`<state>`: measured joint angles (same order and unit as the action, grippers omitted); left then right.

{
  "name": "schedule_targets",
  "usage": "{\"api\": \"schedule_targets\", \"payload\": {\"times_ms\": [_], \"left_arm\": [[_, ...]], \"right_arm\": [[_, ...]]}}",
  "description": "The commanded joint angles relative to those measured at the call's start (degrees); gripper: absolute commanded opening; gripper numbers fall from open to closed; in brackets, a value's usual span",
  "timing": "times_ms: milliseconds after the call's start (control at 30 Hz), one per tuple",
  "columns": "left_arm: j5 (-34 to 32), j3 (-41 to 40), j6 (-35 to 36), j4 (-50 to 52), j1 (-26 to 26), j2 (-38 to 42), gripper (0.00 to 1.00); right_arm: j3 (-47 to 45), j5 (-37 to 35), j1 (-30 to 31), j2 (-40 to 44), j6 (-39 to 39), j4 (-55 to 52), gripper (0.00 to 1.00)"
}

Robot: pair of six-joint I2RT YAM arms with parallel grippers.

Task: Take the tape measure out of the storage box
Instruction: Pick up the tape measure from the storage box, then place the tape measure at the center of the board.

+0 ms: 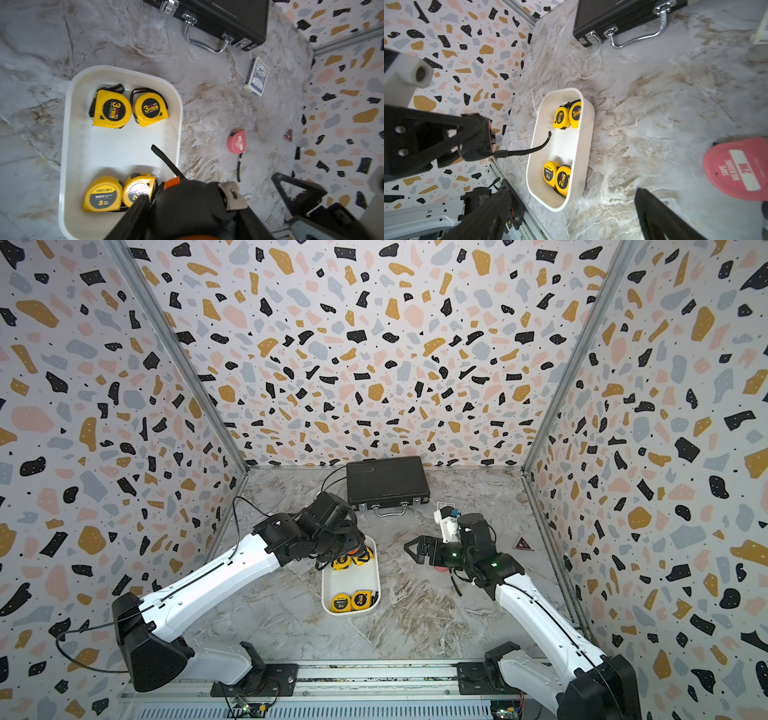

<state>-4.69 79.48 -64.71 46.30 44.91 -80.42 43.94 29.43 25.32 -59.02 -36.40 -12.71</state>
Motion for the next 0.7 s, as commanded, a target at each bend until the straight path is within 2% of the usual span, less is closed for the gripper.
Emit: {"api": "schedule_targets", "payload": {"times_ms": [0,267,667], "left_arm": [[2.4,4.0,-3.8,-5.1,0.0,-0.5,0.00],[9.8,5.8,-8.5,-11.4,0.0,-3.3,0.00],[13.2,3.4,-9.7,-18.7,0.1,-4.6,0.00]], "right_arm": [[-0.2,-4.7,3.5,2.4,-2.1,6.7,0.99],[0.5,-8.7,7.3,3.6,-0.6,13.2,0.99],[1.7,-6.7,9.1,0.8,-0.4,19.3,0.99]]}}
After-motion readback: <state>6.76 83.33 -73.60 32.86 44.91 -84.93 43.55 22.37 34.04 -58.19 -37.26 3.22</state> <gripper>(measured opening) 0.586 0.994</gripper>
